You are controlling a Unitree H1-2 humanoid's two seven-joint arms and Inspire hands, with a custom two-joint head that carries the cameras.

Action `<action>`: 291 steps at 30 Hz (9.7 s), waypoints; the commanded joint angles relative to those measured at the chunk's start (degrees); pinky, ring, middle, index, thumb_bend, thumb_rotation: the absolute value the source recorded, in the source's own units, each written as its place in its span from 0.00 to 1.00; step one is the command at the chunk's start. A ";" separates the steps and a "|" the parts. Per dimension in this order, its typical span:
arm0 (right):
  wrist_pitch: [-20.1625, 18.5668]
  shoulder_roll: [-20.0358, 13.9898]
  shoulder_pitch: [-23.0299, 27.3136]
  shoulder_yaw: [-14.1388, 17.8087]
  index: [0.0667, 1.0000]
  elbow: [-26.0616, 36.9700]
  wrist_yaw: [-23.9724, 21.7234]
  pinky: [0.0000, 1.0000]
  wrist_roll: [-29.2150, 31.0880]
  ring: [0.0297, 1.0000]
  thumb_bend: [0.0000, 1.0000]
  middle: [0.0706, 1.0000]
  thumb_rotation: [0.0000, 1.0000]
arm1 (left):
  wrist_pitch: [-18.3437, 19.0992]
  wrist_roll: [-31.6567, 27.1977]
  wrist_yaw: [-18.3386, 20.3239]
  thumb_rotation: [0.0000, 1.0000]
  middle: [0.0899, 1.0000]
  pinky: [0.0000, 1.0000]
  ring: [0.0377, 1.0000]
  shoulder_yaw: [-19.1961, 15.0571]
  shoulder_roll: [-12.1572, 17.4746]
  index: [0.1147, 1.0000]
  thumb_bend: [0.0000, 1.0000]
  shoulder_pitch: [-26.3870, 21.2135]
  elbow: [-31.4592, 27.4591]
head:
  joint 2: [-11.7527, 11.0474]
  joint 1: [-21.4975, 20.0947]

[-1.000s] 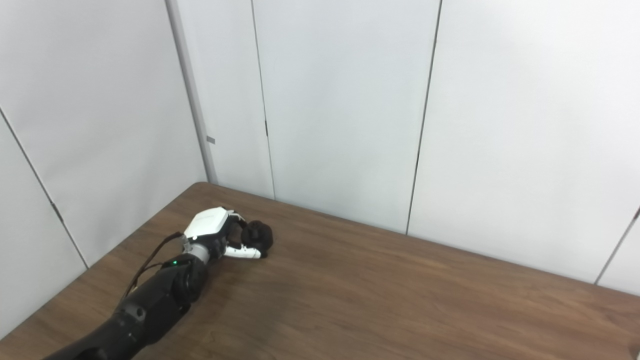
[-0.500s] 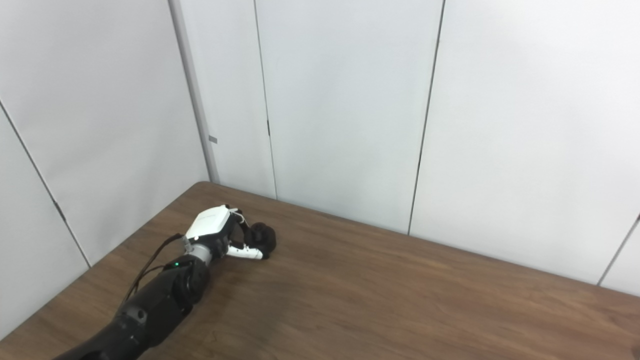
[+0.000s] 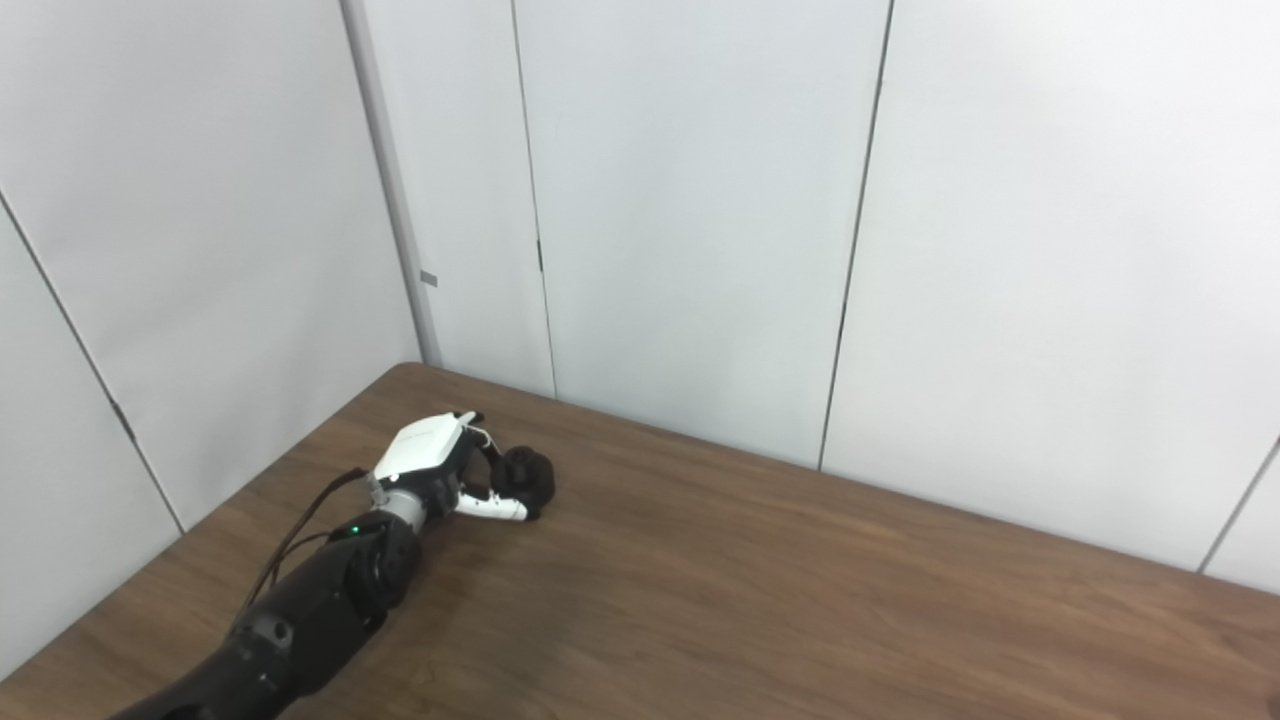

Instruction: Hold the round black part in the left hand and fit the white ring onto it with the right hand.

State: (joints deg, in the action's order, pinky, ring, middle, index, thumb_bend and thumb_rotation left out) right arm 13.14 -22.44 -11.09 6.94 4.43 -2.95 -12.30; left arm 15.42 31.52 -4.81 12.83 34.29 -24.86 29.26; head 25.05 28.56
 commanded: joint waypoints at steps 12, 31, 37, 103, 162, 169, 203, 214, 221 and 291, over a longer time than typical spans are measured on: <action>-1.28 -0.71 0.19 0.57 0.99 0.86 -0.13 1.00 0.08 1.00 0.50 1.00 0.54 | 1.81 -0.29 7.34 0.22 1.00 1.00 1.00 3.20 -1.37 0.75 1.00 1.86 1.10 | -0.07 -0.12; -1.20 -0.51 -0.16 0.62 0.99 1.42 -0.23 1.00 0.59 1.00 0.50 1.00 0.53 | 3.36 -0.28 8.53 0.25 1.00 1.00 1.00 3.74 -1.38 0.94 1.00 1.83 0.32 | -0.07 -0.24; -1.12 -0.64 -0.10 0.61 0.99 1.36 -0.08 1.00 0.25 1.00 0.50 1.00 0.53 | 3.13 -0.52 7.96 0.27 1.00 1.00 1.00 3.54 -2.01 1.00 1.00 2.14 0.38 | 0.03 -0.09; -0.47 -0.42 0.49 0.44 0.99 0.55 -0.12 1.00 0.19 1.00 0.49 1.00 0.53 | -2.65 5.39 -21.11 0.28 0.85 1.00 0.90 -6.35 -10.61 1.00 1.00 7.90 -2.55 | -0.27 0.10; -0.79 1.14 -0.18 -0.23 1.00 1.99 0.65 1.00 -0.90 1.00 0.49 1.00 0.56 | -9.34 0.87 -44.87 0.25 1.00 1.00 1.00 -12.90 -21.34 1.00 0.99 -1.38 13.53 | -0.57 -1.55; -1.07 1.28 -0.18 -0.40 0.99 2.24 0.77 1.00 -1.17 1.00 0.49 1.00 0.57 | 3.51 -0.13 -26.24 0.27 1.00 1.00 1.00 -11.79 -16.90 0.91 1.00 4.13 -3.68 | -0.55 -1.76; -1.39 1.12 0.25 -0.62 1.00 1.53 0.87 0.98 -1.91 1.00 0.58 1.00 0.67 | 10.82 7.48 8.75 0.29 1.00 1.00 1.00 -16.99 -9.29 0.84 1.00 6.12 -21.66 | -1.00 -1.79; -1.12 1.26 -0.22 -0.57 1.00 1.98 0.88 1.00 -1.65 1.00 0.58 1.00 0.67 | 11.30 5.27 7.74 0.26 1.00 1.00 1.00 -14.35 -7.92 0.85 1.00 1.87 -12.78 | -0.65 -2.16; -2.26 1.39 -0.71 -0.63 1.00 3.33 0.26 1.00 -0.79 1.00 0.58 1.00 0.68 | 11.01 3.68 7.08 0.26 1.00 1.00 1.00 -13.15 -7.32 0.85 1.00 1.44 -10.53 | -0.53 -2.52; -3.68 2.54 -2.12 -1.22 1.00 6.59 1.15 1.00 -3.05 1.00 0.56 1.00 0.74 | 0.42 2.05 -0.27 0.05 0.89 1.00 0.96 -0.95 -5.42 0.42 0.54 -1.51 -1.58 | 0.40 -5.14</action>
State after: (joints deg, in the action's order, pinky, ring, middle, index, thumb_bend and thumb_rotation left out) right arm 9.14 -19.72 -13.08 5.78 9.41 -1.62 -15.52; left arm 16.12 33.21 -5.63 11.20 29.22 -26.34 26.96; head 25.40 23.47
